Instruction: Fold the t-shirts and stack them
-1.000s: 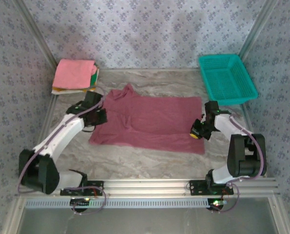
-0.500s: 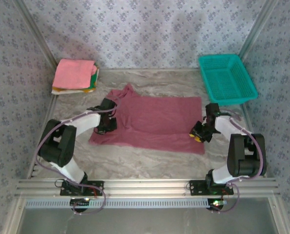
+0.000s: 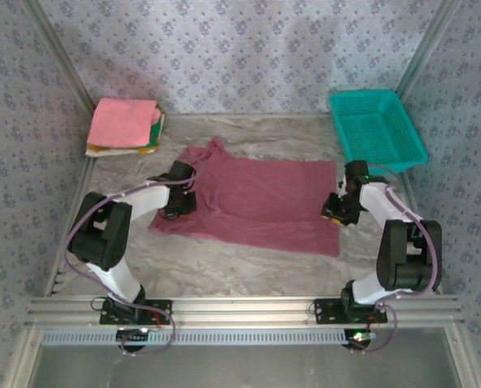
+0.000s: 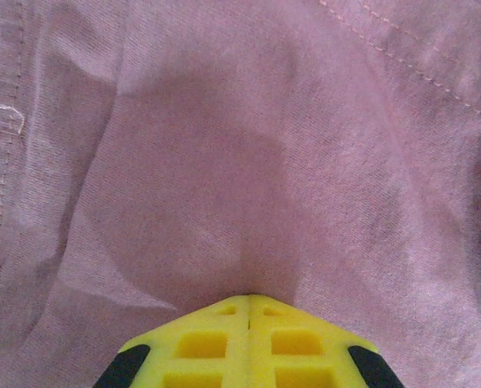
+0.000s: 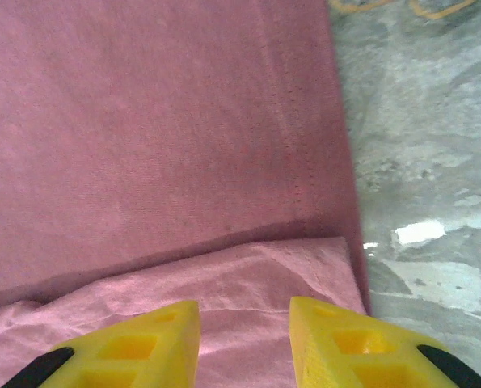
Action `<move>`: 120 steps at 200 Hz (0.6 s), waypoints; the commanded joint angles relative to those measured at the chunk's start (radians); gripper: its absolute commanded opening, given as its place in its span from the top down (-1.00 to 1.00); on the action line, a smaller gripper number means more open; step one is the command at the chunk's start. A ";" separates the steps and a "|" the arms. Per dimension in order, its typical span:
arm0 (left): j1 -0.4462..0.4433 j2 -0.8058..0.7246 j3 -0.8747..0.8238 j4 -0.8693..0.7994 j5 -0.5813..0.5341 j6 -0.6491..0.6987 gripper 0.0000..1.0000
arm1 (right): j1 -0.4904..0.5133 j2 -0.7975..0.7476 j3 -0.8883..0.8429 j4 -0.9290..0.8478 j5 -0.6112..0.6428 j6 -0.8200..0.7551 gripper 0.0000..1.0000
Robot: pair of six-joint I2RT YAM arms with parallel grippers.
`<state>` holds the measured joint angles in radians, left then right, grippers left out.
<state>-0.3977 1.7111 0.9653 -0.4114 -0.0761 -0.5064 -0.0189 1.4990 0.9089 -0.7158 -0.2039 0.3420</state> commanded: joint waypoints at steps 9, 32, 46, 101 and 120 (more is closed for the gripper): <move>-0.001 0.044 -0.016 -0.033 0.002 0.011 1.00 | -0.012 0.041 0.017 -0.024 0.055 -0.005 0.24; 0.003 0.027 -0.028 -0.048 -0.011 0.002 1.00 | -0.005 0.071 0.041 -0.018 0.113 -0.008 0.20; 0.008 0.016 -0.040 -0.046 -0.016 -0.005 1.00 | 0.003 0.089 0.043 -0.018 0.131 -0.008 0.19; 0.014 0.016 -0.042 -0.046 -0.011 -0.006 1.00 | 0.014 0.125 0.025 -0.004 0.129 0.000 0.56; 0.014 0.021 -0.037 -0.050 -0.011 -0.003 1.00 | 0.013 0.115 0.024 -0.025 0.129 0.012 0.67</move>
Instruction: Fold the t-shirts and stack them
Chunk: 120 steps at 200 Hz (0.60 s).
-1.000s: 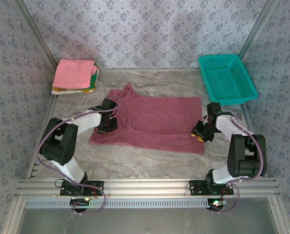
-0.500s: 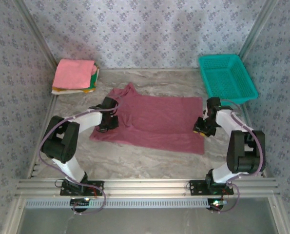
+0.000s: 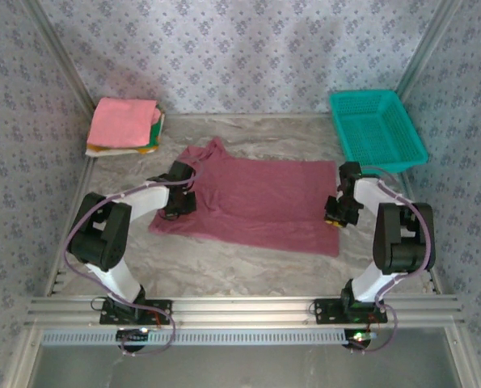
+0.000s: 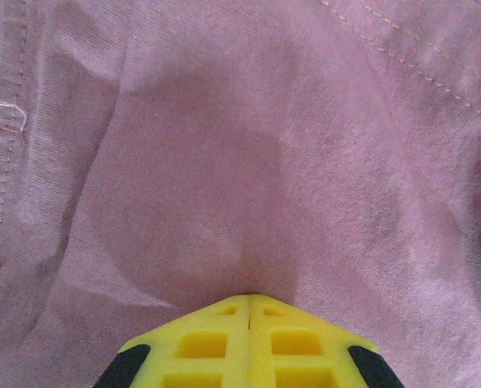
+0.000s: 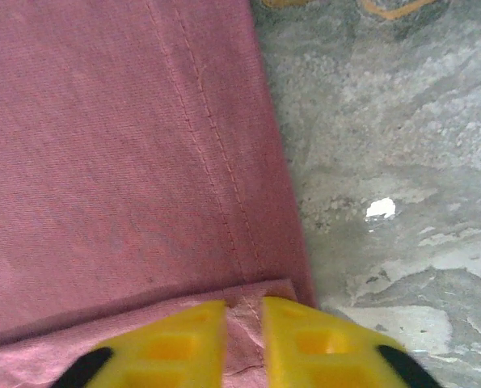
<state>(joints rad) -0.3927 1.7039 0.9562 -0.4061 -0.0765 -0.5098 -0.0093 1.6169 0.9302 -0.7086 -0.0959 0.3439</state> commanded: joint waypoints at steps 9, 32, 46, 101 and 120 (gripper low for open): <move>0.009 0.032 -0.025 -0.056 -0.010 0.001 1.00 | -0.001 -0.010 0.004 -0.036 0.028 0.012 0.75; 0.009 0.039 -0.023 -0.058 -0.007 0.001 1.00 | -0.012 -0.018 0.018 -0.063 0.042 0.012 0.83; 0.009 0.040 -0.024 -0.060 -0.007 -0.001 1.00 | -0.018 -0.025 0.023 -0.076 0.052 0.012 0.89; 0.015 0.040 -0.033 -0.063 -0.015 -0.002 1.00 | -0.061 -0.078 0.048 -0.107 0.042 0.010 1.00; 0.018 0.041 -0.035 -0.058 -0.014 -0.003 1.00 | -0.069 -0.082 0.044 -0.087 0.016 0.000 1.00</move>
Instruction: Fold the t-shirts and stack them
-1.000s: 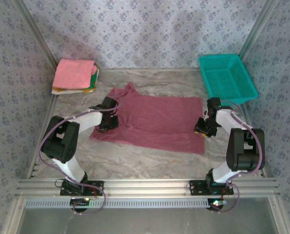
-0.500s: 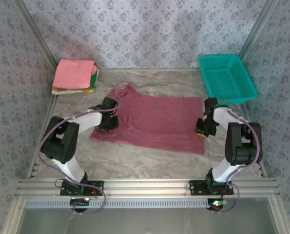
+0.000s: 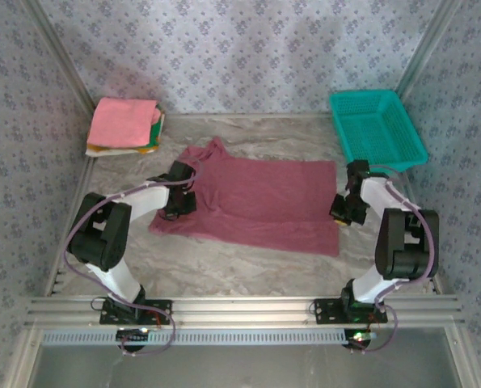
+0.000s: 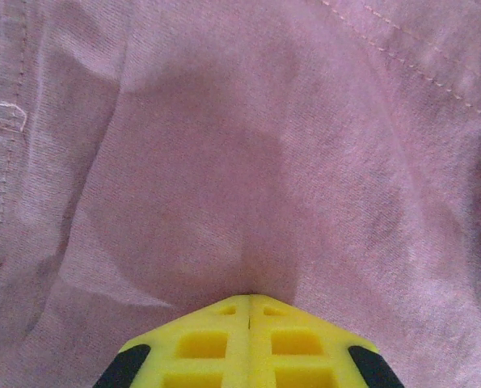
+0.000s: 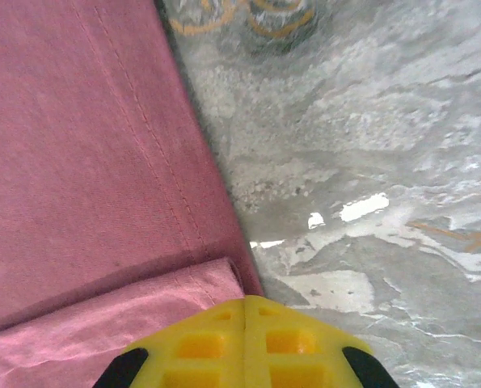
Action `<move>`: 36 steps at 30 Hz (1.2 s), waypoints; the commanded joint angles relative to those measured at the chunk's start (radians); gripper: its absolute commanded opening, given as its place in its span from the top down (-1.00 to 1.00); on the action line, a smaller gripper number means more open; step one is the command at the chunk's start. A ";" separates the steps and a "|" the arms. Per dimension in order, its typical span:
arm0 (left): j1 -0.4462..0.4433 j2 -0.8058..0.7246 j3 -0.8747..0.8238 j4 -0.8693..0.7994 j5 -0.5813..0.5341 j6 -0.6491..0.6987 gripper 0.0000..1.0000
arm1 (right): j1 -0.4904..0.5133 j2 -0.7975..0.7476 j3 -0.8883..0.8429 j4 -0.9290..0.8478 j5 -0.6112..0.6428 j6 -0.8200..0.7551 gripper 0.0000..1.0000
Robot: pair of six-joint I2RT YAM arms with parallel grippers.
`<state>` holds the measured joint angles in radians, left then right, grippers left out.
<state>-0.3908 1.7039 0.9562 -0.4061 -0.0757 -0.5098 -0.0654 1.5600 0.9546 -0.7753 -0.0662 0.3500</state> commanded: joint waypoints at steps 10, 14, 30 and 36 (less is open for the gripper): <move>0.022 0.023 -0.035 -0.065 -0.016 -0.008 1.00 | 0.015 0.027 0.043 0.031 -0.117 -0.037 0.64; 0.021 0.009 -0.068 -0.061 0.000 -0.044 1.00 | 0.163 0.041 0.104 0.065 -0.071 -0.033 0.68; -0.034 -0.270 -0.177 -0.200 -0.060 -0.163 1.00 | 0.277 0.275 0.121 0.216 -0.146 0.089 0.79; 0.063 -0.265 0.170 -0.361 -0.050 0.012 0.55 | 0.263 0.231 0.135 0.202 -0.145 0.081 0.80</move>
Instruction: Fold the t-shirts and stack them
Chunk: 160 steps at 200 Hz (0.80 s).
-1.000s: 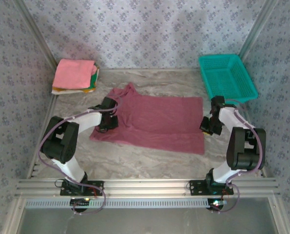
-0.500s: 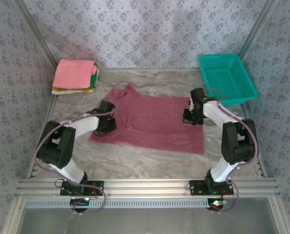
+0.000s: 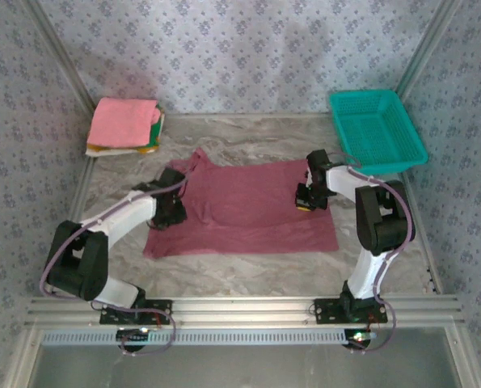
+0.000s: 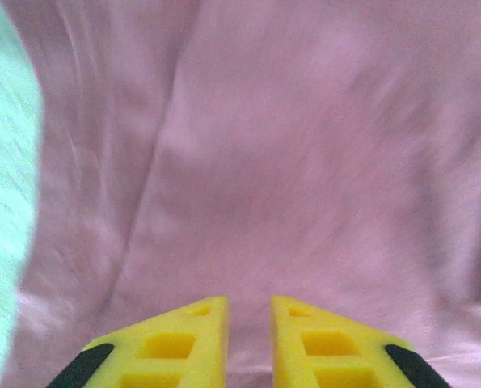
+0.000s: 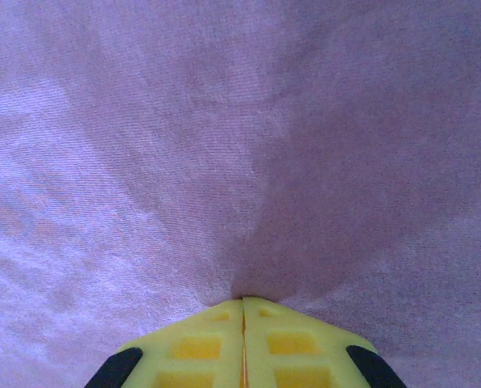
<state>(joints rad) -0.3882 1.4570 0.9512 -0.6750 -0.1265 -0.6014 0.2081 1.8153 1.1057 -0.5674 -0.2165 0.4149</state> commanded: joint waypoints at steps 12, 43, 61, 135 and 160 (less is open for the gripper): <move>0.150 -0.020 0.275 -0.051 0.094 0.129 0.26 | -0.018 -0.042 -0.003 -0.010 0.008 0.010 0.80; 0.256 0.154 0.419 0.019 0.215 0.161 0.04 | -0.028 -0.056 0.025 0.020 0.001 0.002 0.75; 0.266 0.281 0.505 0.034 0.257 0.165 -0.04 | -0.029 -0.077 0.055 0.049 -0.001 -0.011 0.60; 0.285 0.574 0.650 0.081 0.354 0.118 0.25 | -0.022 -0.156 0.155 0.127 -0.025 -0.047 0.28; 0.283 0.593 0.650 0.090 0.343 0.107 0.23 | -0.022 -0.158 0.138 0.134 -0.027 -0.047 0.28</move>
<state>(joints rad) -0.1101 2.0396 1.5616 -0.5945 0.1909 -0.4831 0.1818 1.6676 1.2484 -0.4324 -0.2333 0.3866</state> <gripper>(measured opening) 0.382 0.357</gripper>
